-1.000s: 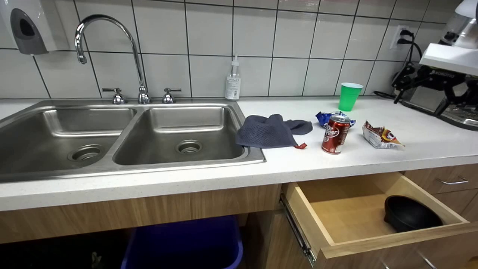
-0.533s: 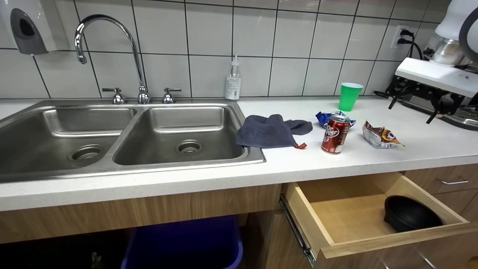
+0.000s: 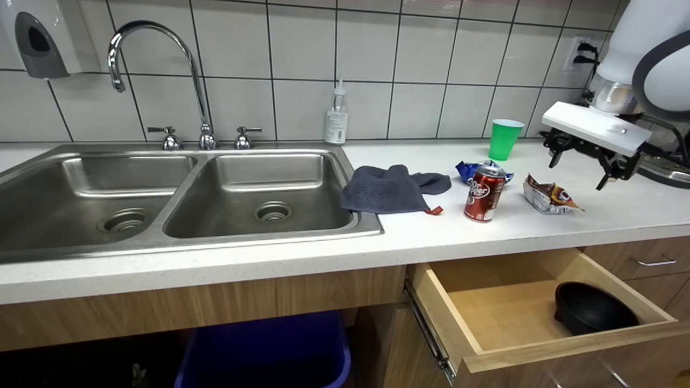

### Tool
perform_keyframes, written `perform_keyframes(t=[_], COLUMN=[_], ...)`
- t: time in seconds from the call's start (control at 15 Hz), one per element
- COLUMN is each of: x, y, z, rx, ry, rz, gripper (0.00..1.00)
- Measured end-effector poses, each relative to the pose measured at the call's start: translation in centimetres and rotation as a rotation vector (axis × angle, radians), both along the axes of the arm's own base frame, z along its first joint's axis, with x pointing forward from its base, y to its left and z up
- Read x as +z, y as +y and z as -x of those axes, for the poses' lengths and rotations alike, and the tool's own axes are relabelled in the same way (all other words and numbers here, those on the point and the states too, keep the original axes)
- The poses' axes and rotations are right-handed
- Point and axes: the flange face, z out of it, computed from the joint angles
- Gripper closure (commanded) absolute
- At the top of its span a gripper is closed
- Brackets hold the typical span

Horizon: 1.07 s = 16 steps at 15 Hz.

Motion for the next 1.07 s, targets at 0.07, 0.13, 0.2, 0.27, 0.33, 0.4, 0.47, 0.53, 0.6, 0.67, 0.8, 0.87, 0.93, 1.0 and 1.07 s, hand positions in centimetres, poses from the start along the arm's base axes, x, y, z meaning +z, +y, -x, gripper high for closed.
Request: perform_keyframes(t=[0.07,0.13,0.2,0.27,0.33,0.4,0.47,0.53,0.6,0.67,0.8,0.87,0.93,1.0,1.07], x=[-0.3,-0.7,-1.0,-1.2,-1.5,-1.7,-1.9,-2.1,-2.4,-2.6,-3.1,-3.4,-3.6,-3.8,-3.9], y=[0.1,0.2,0.3,0.3,0.2,0.1,0.1,0.1,0.0,0.0,0.0,0.0,0.1,0.2,0.4], z=[-0.3,-0.7,-1.0,-1.3,-1.6,-1.9,-2.2,-2.5,-2.7,-2.9,-3.4,-3.5,-3.7,-3.9,-4.1], rx=[-0.01,-0.019,-0.029,-0.035,-0.039,-0.042,-0.045,-0.047,-0.051,-0.056,-0.068,-0.074,-0.079,-0.082,-0.086], ry=[-0.001,-0.001,-0.002,-0.001,0.0,0.001,0.003,0.004,0.006,0.007,0.011,0.012,0.013,0.014,0.013], rz=[-0.002,-0.004,-0.006,-0.005,0.002,0.009,0.016,0.02,0.023,0.024,0.023,0.022,0.02,0.019,0.017], gripper=[0.0,0.0,0.0,0.0,0.0,0.0,0.0,0.0,0.0,0.0,0.0,0.0,0.0,0.0,0.0])
